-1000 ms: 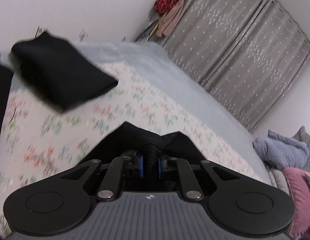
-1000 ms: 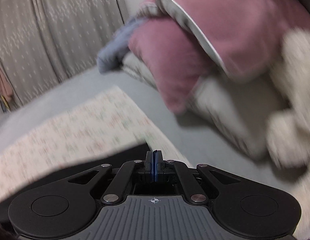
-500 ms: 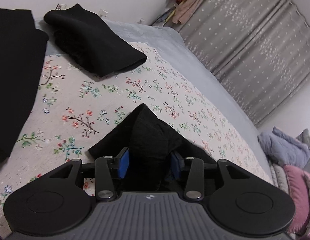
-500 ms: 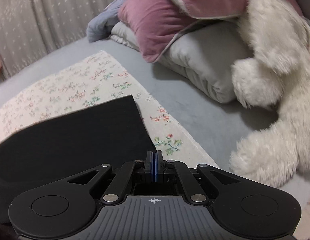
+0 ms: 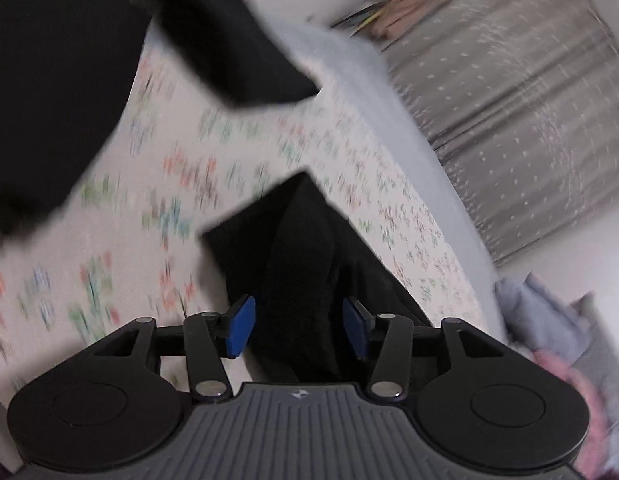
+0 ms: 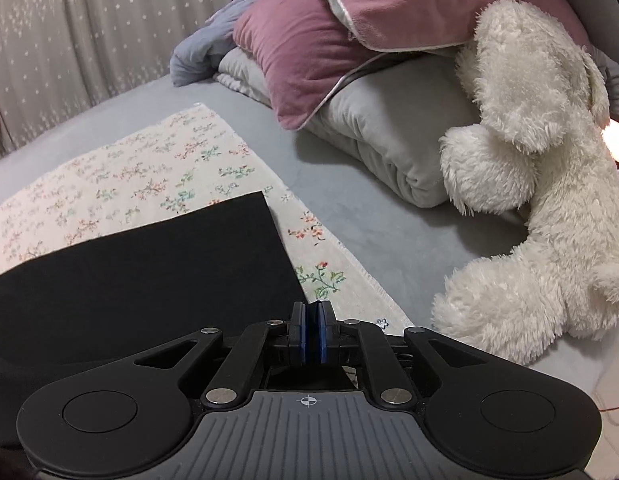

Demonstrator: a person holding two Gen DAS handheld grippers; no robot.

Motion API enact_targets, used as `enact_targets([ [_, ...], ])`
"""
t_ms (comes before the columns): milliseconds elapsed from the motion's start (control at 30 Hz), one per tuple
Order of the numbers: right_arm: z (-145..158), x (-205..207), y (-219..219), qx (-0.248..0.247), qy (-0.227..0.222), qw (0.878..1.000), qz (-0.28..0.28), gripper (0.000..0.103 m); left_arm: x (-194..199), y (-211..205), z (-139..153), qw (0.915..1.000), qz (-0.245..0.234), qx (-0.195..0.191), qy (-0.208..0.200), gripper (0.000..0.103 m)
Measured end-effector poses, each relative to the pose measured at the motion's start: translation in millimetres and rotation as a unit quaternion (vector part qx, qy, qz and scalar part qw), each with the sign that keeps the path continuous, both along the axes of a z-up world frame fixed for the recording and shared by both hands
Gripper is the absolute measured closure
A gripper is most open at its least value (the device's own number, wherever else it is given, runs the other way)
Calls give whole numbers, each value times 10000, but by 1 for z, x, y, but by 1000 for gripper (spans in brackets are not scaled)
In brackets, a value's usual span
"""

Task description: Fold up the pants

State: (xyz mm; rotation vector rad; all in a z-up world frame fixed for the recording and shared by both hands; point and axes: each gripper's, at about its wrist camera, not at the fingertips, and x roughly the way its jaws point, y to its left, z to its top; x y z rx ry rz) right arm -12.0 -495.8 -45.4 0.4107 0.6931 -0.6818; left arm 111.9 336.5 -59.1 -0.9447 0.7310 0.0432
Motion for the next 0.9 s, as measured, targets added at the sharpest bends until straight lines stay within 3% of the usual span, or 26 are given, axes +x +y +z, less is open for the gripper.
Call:
enact_targets([
  [67,3,0,2,54,-118,9999,9,91,-2,8,-8,9977,225,-640,-56,60],
  [167,9,-1,5,438,-421,9981,25,84,-4,11,-10,9921,464,-1145,-207,47],
  [233,11,1,13,1002,-736,9919,273,70,2,4,-14,9875,365,-1521,-202,38],
  [300,6,11,28,1740,-954,9772,757,36,13,-4,-18,9839,333,-1750,-138,31],
  [400,-11,35,59,2638,-905,9505,1368,37,30,-12,-21,9855,488,-1622,111,31],
  [467,-22,47,80,2946,-772,9403,1521,37,39,-15,-20,9872,535,-1494,134,43],
  [533,-31,51,94,3066,-663,9388,1422,37,46,-19,-14,9920,529,-1141,85,81],
  [600,-35,49,102,2911,-635,9474,1166,47,51,-23,-7,9965,451,-697,28,103],
  [700,-35,37,103,2916,-804,9501,765,51,55,-22,5,9982,389,-357,-281,103],
  [767,-38,28,95,2968,-965,9490,445,53,57,-20,20,9958,300,-170,-850,103],
  [800,-40,24,92,3081,-1067,9449,301,53,57,-19,31,9913,205,-88,-1294,103],
  [900,-45,15,89,3388,-1241,9324,222,54,52,-15,59,9622,-205,52,-2715,103],
])
